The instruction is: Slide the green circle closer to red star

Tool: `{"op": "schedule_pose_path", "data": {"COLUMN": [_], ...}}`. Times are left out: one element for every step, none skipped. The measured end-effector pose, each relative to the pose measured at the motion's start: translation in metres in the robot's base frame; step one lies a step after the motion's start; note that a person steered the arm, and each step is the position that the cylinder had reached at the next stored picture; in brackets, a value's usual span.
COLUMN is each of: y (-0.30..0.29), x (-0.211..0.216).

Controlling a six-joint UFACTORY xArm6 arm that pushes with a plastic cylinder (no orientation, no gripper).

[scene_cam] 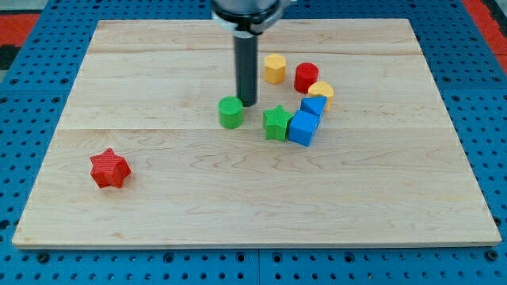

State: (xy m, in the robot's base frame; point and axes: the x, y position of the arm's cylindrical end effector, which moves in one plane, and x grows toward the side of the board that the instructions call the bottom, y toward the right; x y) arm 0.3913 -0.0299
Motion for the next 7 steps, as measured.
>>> {"op": "schedule_pose_path", "data": {"y": [-0.016, -0.016, -0.032, -0.064, -0.062, -0.057, -0.032], "x": [0.017, 0.034, 0.053, 0.072, 0.081, 0.081, 0.081]}}
